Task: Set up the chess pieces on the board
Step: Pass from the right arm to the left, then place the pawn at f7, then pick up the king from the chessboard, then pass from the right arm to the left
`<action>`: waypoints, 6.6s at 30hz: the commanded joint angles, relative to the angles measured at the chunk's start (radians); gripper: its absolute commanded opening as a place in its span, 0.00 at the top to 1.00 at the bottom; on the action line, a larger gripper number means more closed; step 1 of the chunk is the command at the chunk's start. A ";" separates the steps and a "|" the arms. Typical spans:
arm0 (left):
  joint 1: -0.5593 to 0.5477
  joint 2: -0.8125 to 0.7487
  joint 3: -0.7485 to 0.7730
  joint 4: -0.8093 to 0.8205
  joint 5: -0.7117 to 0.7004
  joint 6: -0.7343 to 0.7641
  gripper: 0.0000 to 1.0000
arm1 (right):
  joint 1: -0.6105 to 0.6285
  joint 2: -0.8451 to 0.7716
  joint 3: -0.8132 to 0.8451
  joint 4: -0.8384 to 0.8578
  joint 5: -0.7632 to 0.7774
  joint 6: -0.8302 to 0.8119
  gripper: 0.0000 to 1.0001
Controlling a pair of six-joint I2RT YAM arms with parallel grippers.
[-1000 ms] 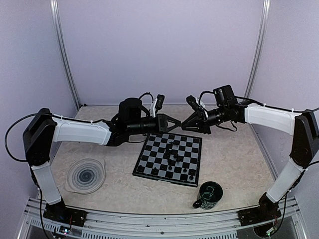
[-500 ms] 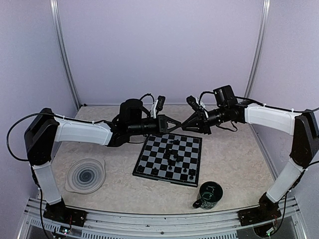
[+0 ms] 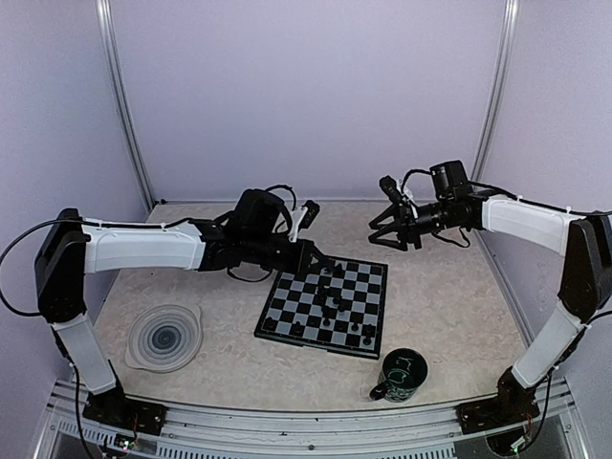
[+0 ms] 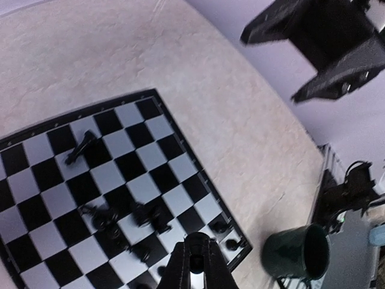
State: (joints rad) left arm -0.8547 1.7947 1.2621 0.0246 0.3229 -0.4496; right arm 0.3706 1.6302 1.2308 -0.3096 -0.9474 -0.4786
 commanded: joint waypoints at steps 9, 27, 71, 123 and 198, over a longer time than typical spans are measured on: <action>-0.067 0.012 0.074 -0.556 -0.320 0.283 0.98 | -0.021 -0.015 0.014 -0.068 0.032 -0.071 0.49; -0.067 0.180 0.171 -0.592 -0.258 0.312 0.95 | -0.021 0.007 0.017 -0.096 0.038 -0.101 0.49; -0.065 0.165 0.199 -0.614 -0.223 0.333 0.73 | -0.021 0.065 0.049 -0.136 0.059 -0.131 0.48; 0.226 -0.174 -0.063 -0.074 0.010 0.188 0.37 | 0.175 0.819 0.818 -0.620 0.510 -0.515 0.50; 0.068 0.057 -0.033 0.273 0.182 -0.161 0.82 | 0.122 0.259 0.215 -0.184 -0.149 -0.070 0.87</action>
State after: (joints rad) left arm -0.7853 1.8267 1.1957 0.2775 0.4946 -0.6292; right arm 0.4934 1.8832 1.4239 -0.4698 -1.0710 -0.5476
